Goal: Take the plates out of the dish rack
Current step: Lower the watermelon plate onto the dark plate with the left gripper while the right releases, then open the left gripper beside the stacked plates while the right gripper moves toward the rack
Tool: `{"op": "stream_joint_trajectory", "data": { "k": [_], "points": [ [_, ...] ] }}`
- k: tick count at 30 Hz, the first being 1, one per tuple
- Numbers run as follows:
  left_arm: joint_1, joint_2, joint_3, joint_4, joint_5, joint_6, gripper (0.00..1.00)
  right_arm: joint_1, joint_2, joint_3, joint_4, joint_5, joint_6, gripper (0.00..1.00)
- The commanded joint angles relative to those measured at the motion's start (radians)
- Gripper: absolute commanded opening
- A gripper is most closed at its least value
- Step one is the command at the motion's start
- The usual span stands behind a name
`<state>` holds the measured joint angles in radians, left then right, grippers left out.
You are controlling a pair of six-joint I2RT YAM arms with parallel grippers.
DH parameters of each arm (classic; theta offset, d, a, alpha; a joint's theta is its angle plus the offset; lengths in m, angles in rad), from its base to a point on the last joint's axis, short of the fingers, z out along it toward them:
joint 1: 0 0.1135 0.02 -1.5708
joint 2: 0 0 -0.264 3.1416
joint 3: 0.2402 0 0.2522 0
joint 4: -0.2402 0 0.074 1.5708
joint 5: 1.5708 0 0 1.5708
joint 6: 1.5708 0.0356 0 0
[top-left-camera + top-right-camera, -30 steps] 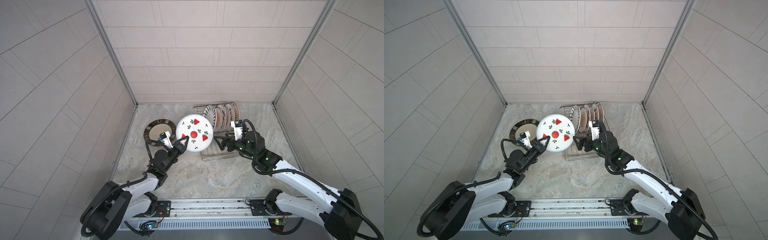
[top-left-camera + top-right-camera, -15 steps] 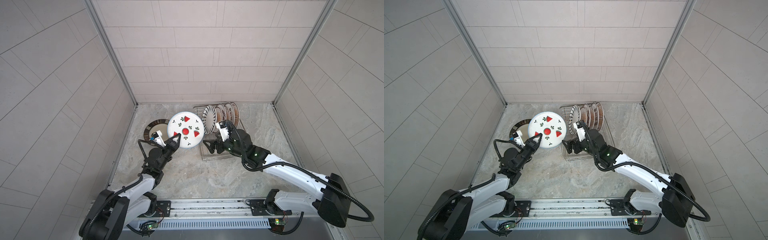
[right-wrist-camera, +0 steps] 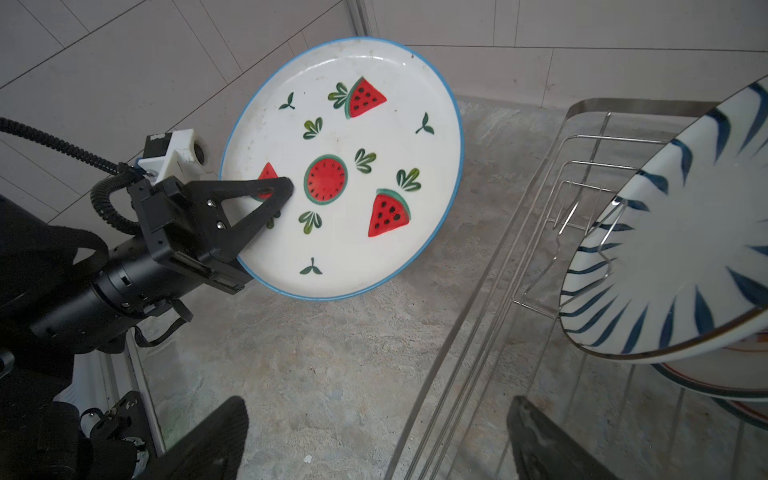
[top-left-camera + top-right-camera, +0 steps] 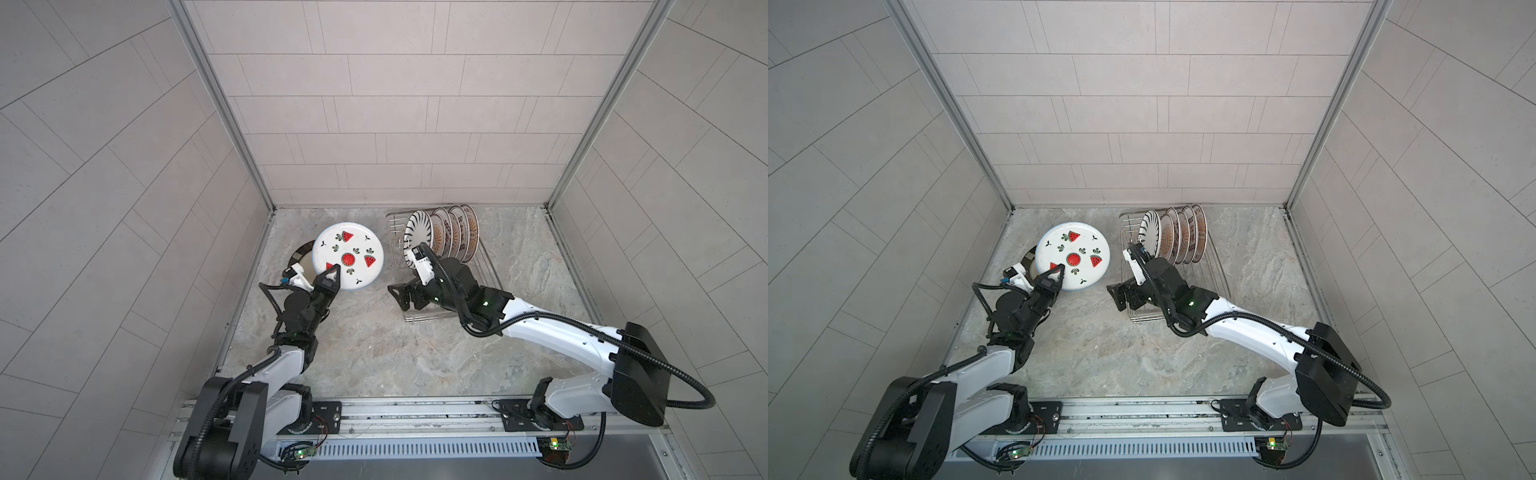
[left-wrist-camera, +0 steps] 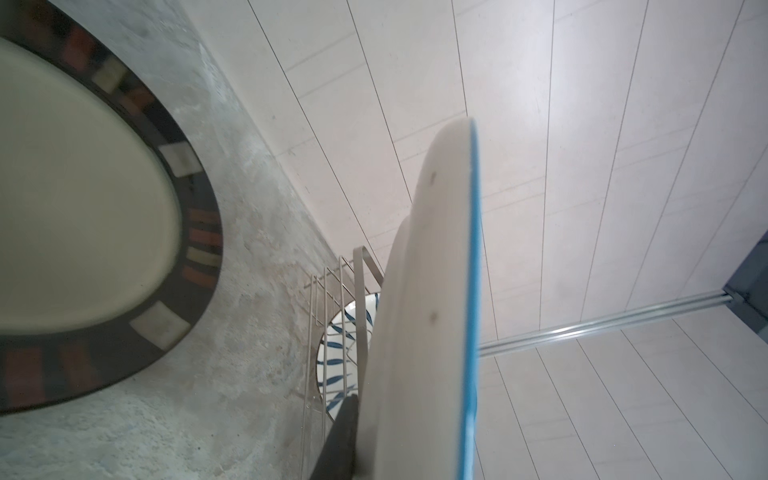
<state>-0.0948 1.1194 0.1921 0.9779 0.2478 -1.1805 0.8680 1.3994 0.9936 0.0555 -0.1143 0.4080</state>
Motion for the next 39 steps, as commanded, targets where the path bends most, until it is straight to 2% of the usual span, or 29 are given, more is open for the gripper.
{"op": "stream_joint_trajectory", "data": {
  "k": [1,4,9,19,22,24,28,33,39],
  "points": [
    [0.044,-0.011,0.018,0.119,0.018,-0.029,0.06,0.023,0.038,0.045,0.024,0.014,-0.037,0.99],
    [0.071,0.01,0.037,0.081,0.015,-0.031,0.06,0.029,0.101,0.085,0.04,-0.002,-0.054,0.99],
    [0.091,0.039,0.017,0.102,-0.058,-0.039,0.06,0.032,0.209,0.171,0.032,0.01,-0.054,0.97],
    [0.104,0.065,0.037,-0.021,-0.182,-0.033,0.05,0.065,0.395,0.329,0.014,0.122,-0.099,0.93],
    [0.114,0.088,0.048,-0.051,-0.22,-0.054,0.05,0.09,0.445,0.393,-0.028,0.189,-0.119,0.97],
    [0.136,0.12,0.076,-0.083,-0.18,-0.077,0.01,0.096,0.484,0.458,-0.086,0.202,-0.117,0.99],
    [0.158,0.181,0.075,-0.004,-0.156,-0.089,0.0,0.11,0.544,0.554,-0.16,0.215,-0.115,1.0],
    [0.182,0.238,0.096,-0.042,-0.142,-0.09,0.0,0.116,0.597,0.614,-0.194,0.222,-0.11,1.0],
    [0.199,0.35,0.127,0.041,-0.112,-0.102,0.0,0.117,0.609,0.619,-0.182,0.217,-0.1,1.0]
  ]
}}
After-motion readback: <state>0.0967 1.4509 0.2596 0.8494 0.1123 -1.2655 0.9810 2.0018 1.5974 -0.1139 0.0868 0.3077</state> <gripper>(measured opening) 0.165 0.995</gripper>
